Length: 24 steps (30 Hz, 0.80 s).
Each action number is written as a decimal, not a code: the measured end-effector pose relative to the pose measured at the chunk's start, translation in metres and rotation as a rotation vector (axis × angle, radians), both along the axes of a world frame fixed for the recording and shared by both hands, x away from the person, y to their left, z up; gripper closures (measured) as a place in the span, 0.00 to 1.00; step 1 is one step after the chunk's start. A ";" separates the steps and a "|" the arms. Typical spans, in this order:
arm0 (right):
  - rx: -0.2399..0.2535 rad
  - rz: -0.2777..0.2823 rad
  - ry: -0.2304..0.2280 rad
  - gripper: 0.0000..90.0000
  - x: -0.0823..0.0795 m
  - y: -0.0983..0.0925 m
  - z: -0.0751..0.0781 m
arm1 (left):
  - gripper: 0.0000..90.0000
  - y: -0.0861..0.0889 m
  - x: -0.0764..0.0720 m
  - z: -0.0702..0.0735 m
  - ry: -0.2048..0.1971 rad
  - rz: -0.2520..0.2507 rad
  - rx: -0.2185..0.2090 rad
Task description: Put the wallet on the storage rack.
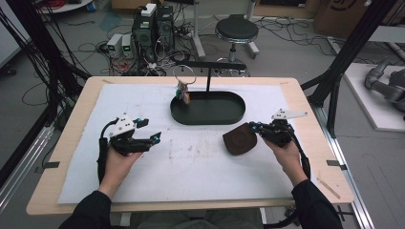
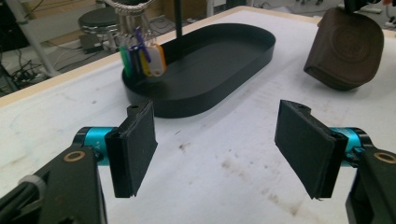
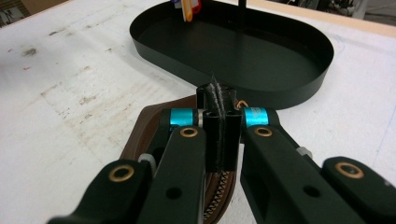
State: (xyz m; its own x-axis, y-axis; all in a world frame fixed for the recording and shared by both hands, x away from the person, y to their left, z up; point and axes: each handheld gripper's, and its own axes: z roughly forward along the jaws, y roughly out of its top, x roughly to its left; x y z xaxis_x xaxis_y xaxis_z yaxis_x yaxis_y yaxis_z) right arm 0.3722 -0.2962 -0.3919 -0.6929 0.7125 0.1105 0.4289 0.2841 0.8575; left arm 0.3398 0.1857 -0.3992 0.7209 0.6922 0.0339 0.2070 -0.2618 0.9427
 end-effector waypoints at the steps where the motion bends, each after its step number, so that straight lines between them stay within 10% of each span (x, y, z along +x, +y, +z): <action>1: 0.000 0.002 -0.003 1.00 -0.001 0.000 0.000 | 0.32 -0.003 0.001 0.000 0.003 -0.005 -0.002; 24: 0.006 0.106 -0.099 1.00 -0.020 0.002 0.010 | 0.33 -0.107 0.040 -0.003 0.118 -0.299 -0.070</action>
